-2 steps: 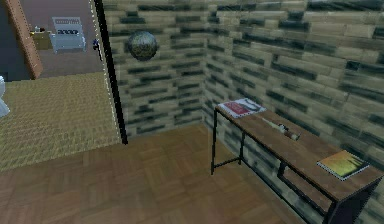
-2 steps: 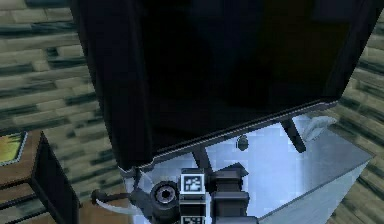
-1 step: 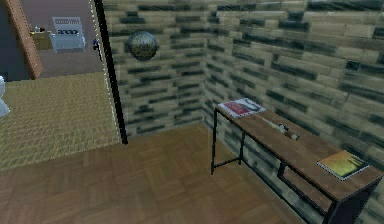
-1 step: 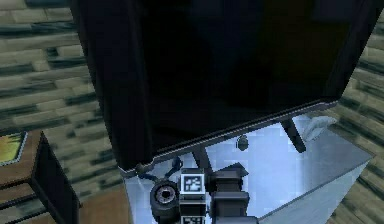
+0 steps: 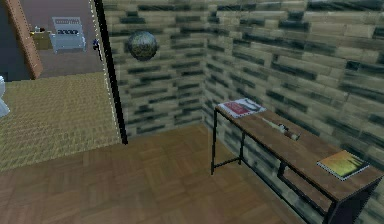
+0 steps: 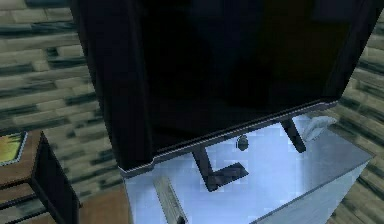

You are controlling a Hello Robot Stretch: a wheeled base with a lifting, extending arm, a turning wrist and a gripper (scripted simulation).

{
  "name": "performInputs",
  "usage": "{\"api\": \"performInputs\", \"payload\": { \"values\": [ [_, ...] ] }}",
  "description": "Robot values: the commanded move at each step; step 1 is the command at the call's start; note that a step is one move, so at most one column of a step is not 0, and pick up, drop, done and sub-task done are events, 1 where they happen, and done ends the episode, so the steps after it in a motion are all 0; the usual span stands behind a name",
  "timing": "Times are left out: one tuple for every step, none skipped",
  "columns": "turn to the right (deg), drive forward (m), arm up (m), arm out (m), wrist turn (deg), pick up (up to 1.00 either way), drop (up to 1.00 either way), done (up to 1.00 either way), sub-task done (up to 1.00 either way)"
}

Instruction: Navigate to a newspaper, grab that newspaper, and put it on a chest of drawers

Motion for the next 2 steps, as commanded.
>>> {"api": "performInputs", "payload": {
  "values": [
    [0.0,0.0,0.0,0.0,0.0,1.0,0.0,0.0,0.0],
    [0.0,0.0,0.1,0.0,0.0,0.0,0.0,0.0,0.0]
  ]
}}
